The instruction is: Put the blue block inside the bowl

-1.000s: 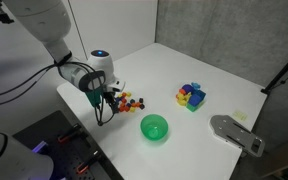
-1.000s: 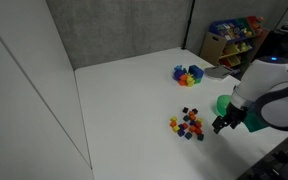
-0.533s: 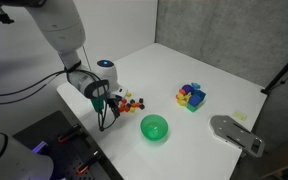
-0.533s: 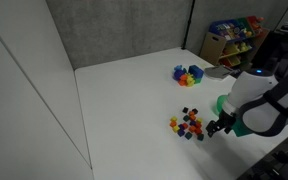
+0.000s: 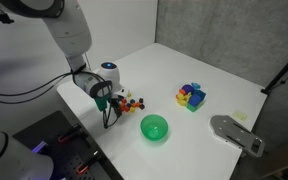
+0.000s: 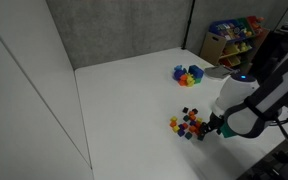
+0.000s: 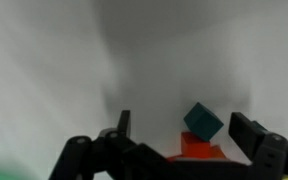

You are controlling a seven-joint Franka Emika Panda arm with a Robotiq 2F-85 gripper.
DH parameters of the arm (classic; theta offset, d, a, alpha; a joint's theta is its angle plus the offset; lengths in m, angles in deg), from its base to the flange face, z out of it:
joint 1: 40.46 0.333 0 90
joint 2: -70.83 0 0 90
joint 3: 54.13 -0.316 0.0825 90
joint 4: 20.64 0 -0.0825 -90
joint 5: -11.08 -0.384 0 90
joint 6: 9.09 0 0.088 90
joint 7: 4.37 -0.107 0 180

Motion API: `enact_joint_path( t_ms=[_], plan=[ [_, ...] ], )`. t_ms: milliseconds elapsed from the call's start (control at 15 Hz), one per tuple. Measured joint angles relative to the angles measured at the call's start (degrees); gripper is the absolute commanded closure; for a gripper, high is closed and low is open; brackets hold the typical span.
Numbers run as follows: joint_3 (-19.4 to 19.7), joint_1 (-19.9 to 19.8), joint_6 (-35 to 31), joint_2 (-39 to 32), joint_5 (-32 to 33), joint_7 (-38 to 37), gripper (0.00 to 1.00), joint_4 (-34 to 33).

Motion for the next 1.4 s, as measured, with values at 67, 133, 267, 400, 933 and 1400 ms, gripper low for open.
enact_joint_path(
  t_ms=[67, 133, 267, 400, 933, 1400],
  plan=[
    [-0.02, 0.23, 0.00, -0.67, -0.10, 0.00, 0.00, -0.60],
    [-0.10, 0.41, 0.00, -1.29, -0.12, 0.00, 0.00, -1.13],
    [-0.32, 0.81, -0.05, -2.45, -0.12, 0.00, 0.00, -2.21],
    [-0.64, 1.29, -0.16, -3.51, -0.12, 0.00, 0.00, -3.19],
    [0.19, 5.67, -3.61, -6.82, -0.11, 0.11, 0.00, -5.83],
    [1.30, 6.85, -4.82, -7.56, -0.11, 0.64, 0.00, -6.15]
  ],
)
